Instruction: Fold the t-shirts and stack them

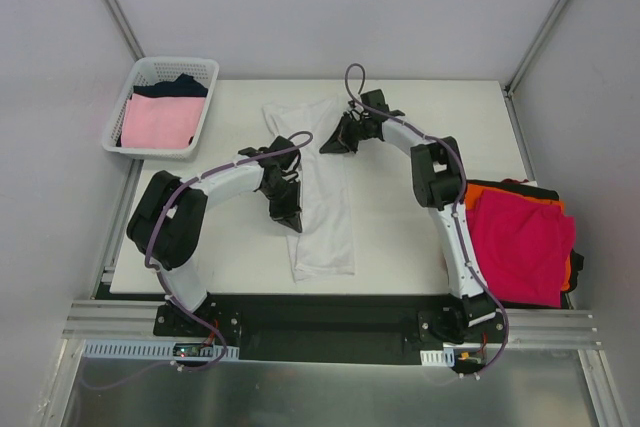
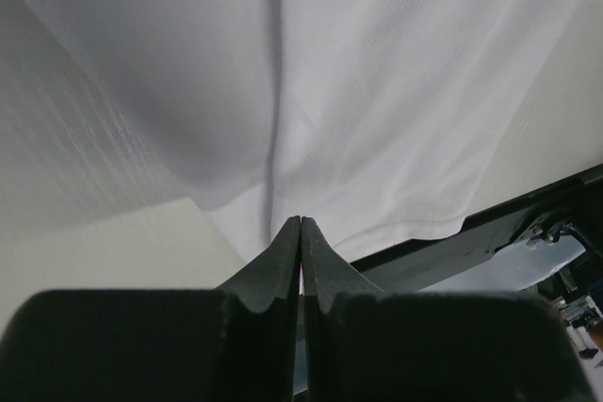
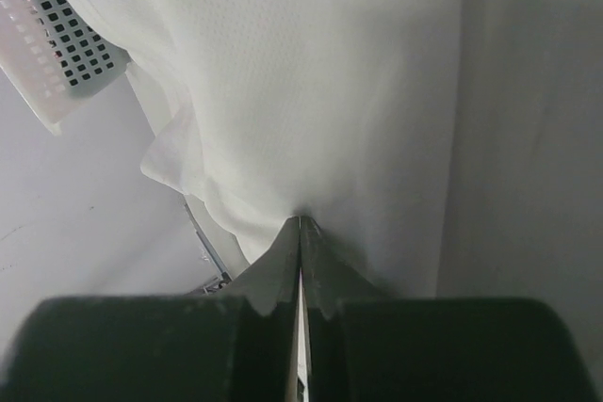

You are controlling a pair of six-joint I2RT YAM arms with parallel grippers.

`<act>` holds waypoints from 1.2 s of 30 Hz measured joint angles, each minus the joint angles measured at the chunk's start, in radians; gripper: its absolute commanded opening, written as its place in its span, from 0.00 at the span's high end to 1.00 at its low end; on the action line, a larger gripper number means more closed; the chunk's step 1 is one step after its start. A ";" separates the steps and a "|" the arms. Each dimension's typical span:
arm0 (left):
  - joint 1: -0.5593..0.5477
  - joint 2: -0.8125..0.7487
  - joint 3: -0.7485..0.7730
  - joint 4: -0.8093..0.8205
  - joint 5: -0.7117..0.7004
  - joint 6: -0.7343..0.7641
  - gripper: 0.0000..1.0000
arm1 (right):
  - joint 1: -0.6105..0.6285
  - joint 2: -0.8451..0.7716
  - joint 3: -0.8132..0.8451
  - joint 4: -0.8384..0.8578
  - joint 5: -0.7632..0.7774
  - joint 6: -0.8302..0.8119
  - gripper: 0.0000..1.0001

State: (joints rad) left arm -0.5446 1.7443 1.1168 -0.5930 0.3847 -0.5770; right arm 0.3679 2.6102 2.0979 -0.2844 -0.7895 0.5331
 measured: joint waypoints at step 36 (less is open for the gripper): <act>-0.019 -0.040 -0.010 0.006 -0.030 -0.021 0.30 | -0.048 -0.192 -0.247 0.024 0.035 -0.072 0.30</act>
State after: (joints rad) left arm -0.5636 1.7046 1.1065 -0.5869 0.3550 -0.5976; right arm 0.3202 2.4184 1.8507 -0.2600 -0.7540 0.4614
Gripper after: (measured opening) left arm 0.318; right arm 0.516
